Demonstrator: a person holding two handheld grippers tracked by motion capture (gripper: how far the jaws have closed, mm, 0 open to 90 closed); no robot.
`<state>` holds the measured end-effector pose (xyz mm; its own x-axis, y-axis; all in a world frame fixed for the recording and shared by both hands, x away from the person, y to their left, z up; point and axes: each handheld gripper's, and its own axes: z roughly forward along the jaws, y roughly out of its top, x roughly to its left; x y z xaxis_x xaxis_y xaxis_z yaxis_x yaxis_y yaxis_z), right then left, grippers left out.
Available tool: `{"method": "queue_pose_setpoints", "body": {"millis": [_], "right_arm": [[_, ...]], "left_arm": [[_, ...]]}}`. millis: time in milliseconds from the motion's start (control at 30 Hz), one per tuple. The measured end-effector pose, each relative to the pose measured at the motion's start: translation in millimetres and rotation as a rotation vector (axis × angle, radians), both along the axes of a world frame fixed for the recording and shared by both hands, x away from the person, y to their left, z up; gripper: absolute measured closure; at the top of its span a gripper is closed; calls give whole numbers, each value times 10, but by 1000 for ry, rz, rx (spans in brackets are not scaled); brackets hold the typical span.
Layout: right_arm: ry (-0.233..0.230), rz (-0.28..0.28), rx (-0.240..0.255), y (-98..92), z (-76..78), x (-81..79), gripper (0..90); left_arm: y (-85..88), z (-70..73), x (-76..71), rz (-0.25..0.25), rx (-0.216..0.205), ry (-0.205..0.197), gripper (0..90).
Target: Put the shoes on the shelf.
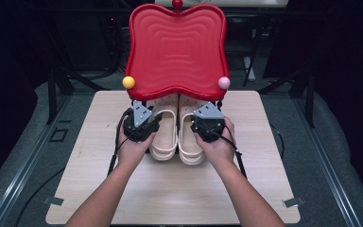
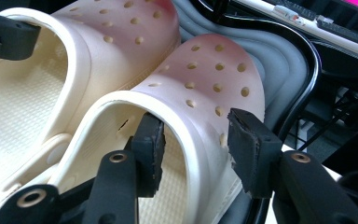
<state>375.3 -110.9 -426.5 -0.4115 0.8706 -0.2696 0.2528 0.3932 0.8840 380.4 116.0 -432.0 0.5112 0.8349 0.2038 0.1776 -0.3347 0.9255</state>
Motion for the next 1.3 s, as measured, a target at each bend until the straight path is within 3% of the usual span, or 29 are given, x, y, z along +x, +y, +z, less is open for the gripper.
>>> {"method": "queue_pose_setpoints", "body": {"millis": [367,667,933,1067,1233,1300], "right_arm": [[-2,9,4,-35,-14,-81,547],[-7,23,-15,-44,47,-192,547],[-7,75,-84,-80,169,-416,540],[-26,87,-81,-95,227,-573,521],[10,143,-54,-110,237,-759,530],[-9,150,-57,-117,225,-837,529]], "left_arm": [[33,-14,-93,-15,-34,7,588],[74,12,-174,-27,-35,29,590],[140,102,-341,-80,-54,75,588],[172,123,-447,-102,-17,77,561],[254,143,-585,-116,-41,71,538],[290,132,-641,-133,-66,84,534]]}}
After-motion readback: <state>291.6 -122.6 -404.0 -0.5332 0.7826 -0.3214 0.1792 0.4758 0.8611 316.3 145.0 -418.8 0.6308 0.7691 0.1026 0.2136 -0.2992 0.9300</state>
